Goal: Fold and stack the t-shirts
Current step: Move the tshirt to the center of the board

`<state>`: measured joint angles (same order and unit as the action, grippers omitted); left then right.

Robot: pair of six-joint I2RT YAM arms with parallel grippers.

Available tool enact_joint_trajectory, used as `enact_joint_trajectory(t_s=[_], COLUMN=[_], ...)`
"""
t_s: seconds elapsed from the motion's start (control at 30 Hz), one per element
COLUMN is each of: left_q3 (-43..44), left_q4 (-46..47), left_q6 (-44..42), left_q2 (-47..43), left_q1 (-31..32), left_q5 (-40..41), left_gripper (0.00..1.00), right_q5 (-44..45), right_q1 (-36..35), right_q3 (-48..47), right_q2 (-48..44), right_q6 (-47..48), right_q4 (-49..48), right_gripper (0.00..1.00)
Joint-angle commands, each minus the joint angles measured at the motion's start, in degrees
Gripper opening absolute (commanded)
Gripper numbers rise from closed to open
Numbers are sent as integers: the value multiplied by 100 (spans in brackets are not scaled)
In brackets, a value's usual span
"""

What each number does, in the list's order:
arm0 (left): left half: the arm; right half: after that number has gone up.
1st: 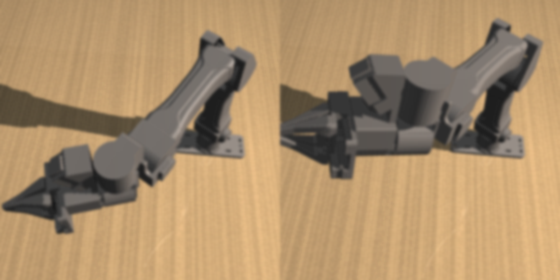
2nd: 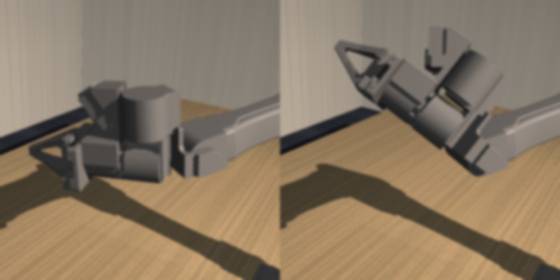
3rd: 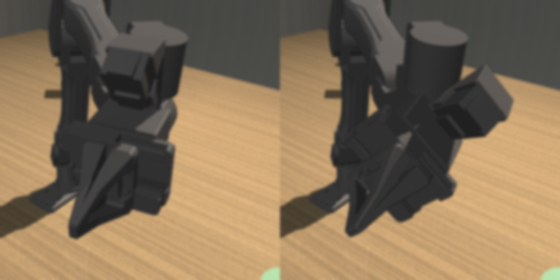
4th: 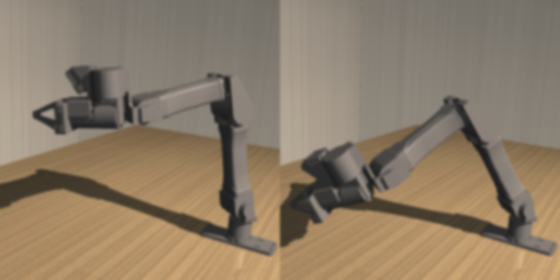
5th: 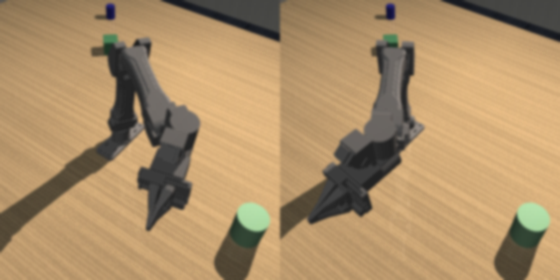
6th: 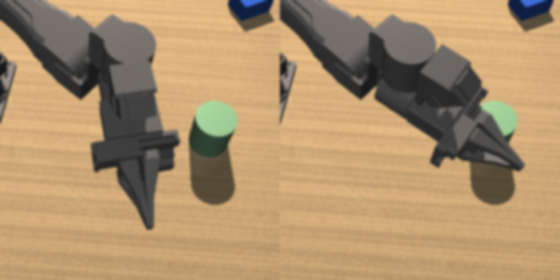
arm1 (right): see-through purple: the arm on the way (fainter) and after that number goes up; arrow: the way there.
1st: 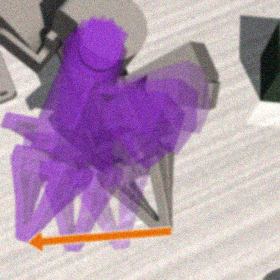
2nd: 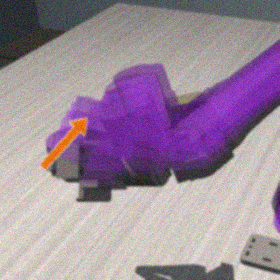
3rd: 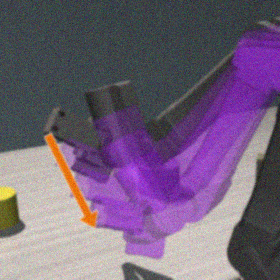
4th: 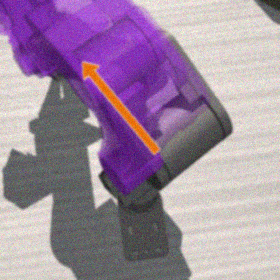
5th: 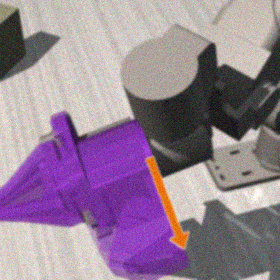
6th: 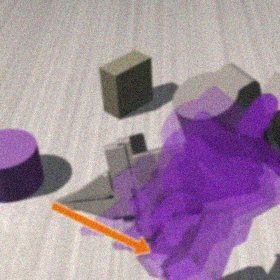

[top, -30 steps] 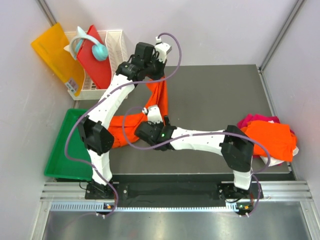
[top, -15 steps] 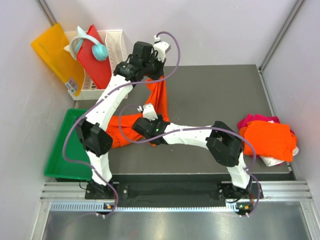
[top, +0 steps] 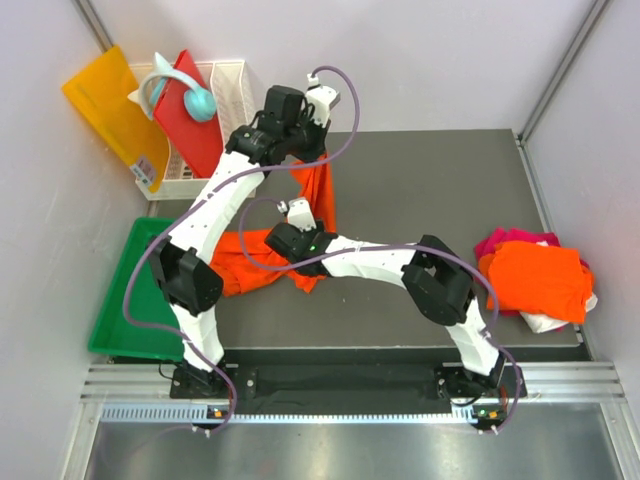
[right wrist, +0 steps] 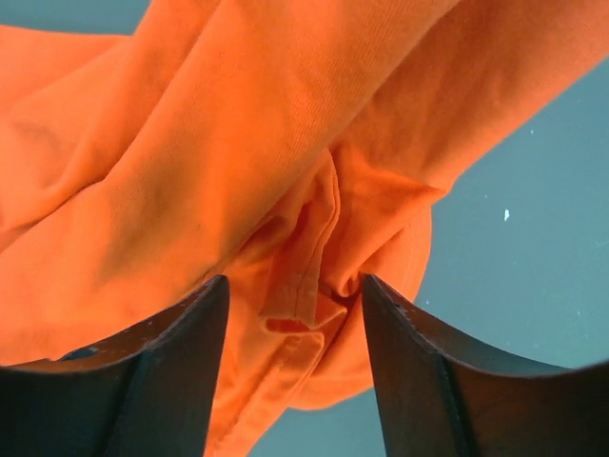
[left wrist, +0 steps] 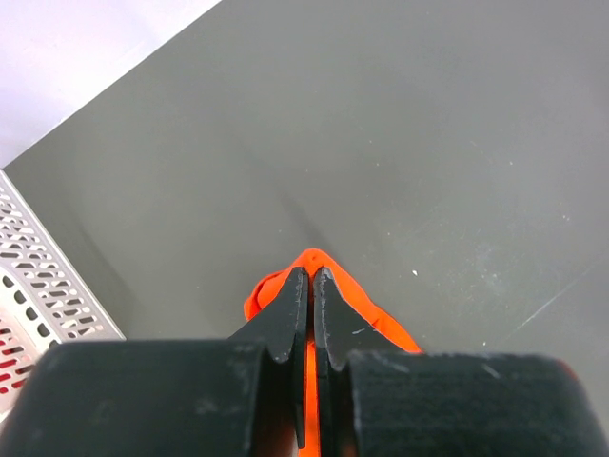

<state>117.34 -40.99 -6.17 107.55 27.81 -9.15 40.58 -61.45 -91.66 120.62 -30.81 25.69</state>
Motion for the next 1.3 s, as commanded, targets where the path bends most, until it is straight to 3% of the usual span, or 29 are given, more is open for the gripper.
enact_joint_trajectory(t_s=[0.0,0.3,0.4,0.47,0.5,0.67,0.7,0.83,0.87,1.0,1.27], left_q3=[-97,-124,-150,-150,-159,-238,-238,-334,-334,-448,-1379], left_q4=[267,241,250,250,241,250,215,241,250,346,259], left_q6=[-94,-130,-138,-147,-138,-147,-138,-24,19,327,345], left_q2=[-427,-445,-463,-471,-472,-507,-498,-489,-489,-559,-1156], left_q1=[14,14,5,5,5,5,5,-100,-135,-417,-540], left_q5=[27,27,36,53,53,220,299,616,651,493,370], left_gripper=[0,0,0,0,0,2,7,75,81,98,99], right_q5=[-58,-164,-173,-155,-112,309,545,1030,1144,1671,1936], right_q1=[98,133,133,133,125,133,133,151,160,405,1100], right_q3=[-291,-379,-362,-327,-318,33,138,1120,1245,1493,1071], right_q2=[190,296,269,208,182,-536,-748,-2118,-2669,-3807,-4766], right_q6=[-13,-57,-110,-145,-162,-355,-434,-777,-804,-840,57], right_q4=[-117,-91,-82,-73,-30,338,444,814,936,1587,1957], right_gripper=[56,36,22,4,0,0,0,0,0,0,0])
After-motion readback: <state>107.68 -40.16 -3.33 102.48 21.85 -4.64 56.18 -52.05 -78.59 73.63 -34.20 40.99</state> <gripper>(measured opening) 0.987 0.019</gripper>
